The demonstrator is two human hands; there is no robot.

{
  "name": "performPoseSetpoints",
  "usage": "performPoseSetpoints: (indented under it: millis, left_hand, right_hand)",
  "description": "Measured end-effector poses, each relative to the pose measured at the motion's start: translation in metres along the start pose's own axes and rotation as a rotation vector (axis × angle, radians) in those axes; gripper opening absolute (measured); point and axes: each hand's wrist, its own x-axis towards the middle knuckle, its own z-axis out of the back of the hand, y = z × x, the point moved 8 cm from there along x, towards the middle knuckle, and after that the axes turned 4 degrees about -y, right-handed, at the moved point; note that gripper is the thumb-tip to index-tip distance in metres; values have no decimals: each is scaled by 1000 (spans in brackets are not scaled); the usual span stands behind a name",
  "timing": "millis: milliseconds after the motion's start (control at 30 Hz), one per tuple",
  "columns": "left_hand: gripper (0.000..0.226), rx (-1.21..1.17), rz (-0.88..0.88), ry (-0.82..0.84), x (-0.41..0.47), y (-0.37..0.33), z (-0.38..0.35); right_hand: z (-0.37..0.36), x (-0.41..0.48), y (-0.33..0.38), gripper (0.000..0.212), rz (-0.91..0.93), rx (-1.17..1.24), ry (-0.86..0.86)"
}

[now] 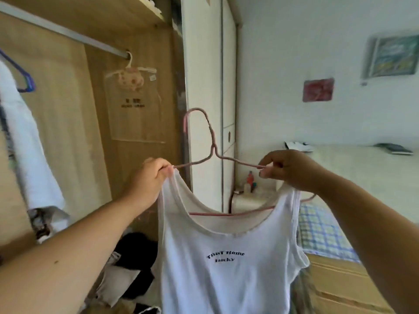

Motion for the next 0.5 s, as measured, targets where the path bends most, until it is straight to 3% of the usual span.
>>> performPoseSetpoints:
  millis: [167,333,500]
  left_hand:
    - [12,-109,-136,127,-52,-41,-38]
    - [11,-202,-315,370,-107,-106,-100]
    - [12,-268,-482,629,-183,-184,-167]
  right_hand:
    - [2,-109,-11,8,-212,-89,-30]
    - [10,-257,-49,29,-505,-65,-59]
    - [15,-422,-68,37,-810,-17,-185]
